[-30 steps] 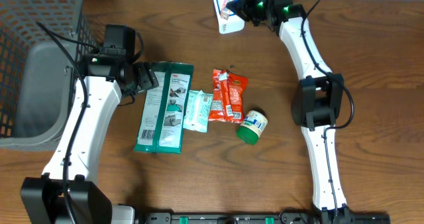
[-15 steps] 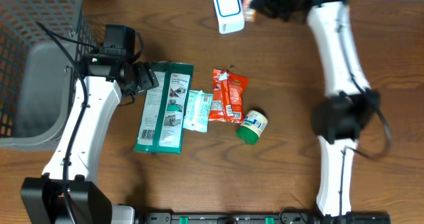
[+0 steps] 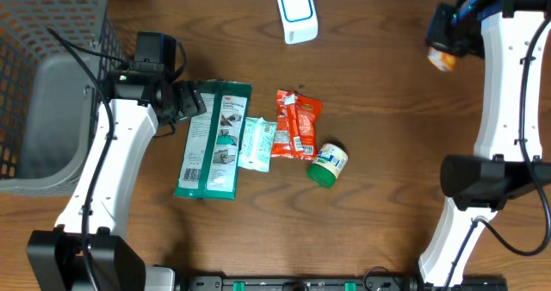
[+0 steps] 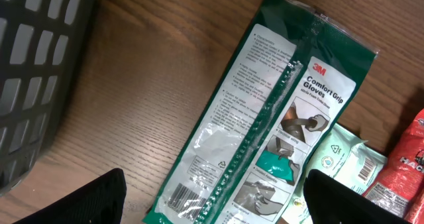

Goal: Scan the item barcode
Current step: 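Carry the tissue box to the right table edge and release it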

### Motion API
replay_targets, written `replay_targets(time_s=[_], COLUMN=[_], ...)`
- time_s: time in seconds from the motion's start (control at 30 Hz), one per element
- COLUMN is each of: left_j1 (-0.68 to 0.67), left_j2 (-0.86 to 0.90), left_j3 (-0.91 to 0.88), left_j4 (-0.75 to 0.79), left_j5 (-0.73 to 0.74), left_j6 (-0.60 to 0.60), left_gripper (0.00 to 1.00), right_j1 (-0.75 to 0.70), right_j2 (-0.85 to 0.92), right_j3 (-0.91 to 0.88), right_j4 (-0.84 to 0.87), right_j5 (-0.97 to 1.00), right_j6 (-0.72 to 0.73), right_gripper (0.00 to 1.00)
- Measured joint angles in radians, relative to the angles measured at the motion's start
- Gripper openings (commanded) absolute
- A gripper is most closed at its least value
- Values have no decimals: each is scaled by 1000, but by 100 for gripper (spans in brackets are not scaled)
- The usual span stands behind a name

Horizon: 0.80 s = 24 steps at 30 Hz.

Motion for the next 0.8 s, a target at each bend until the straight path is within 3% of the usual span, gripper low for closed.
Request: replay_targets(time_s=[0.13, 0.4, 0.53, 0.6, 0.7, 0.77, 0.8], left_j1=[0, 0, 0, 0, 0, 0, 0], left_j2=[0, 0, 0, 0, 0, 0, 0], left_j3=[0, 0, 0, 0, 0, 0, 0], left_j4=[0, 0, 0, 0, 0, 0, 0], left_j5=[0, 0, 0, 0, 0, 0, 0], left_j6=[0, 0, 0, 0, 0, 0, 0], left_gripper=[86, 86, 86, 86, 86, 86, 86], right_j1=[-38, -101, -136, -156, -181, -198, -204], right_j2=[2, 6, 14, 18, 19, 19, 19], right_j3=[-128, -518, -703, -783, -870, -909, -917], right_j4=[32, 298, 433, 502, 575, 600, 602], right_j5=[94, 232, 280, 295, 306, 313, 315], right_j6=[-4, -16, -19, -21, -27, -27, -34], right_gripper=[1, 1, 6, 15, 53, 70, 73])
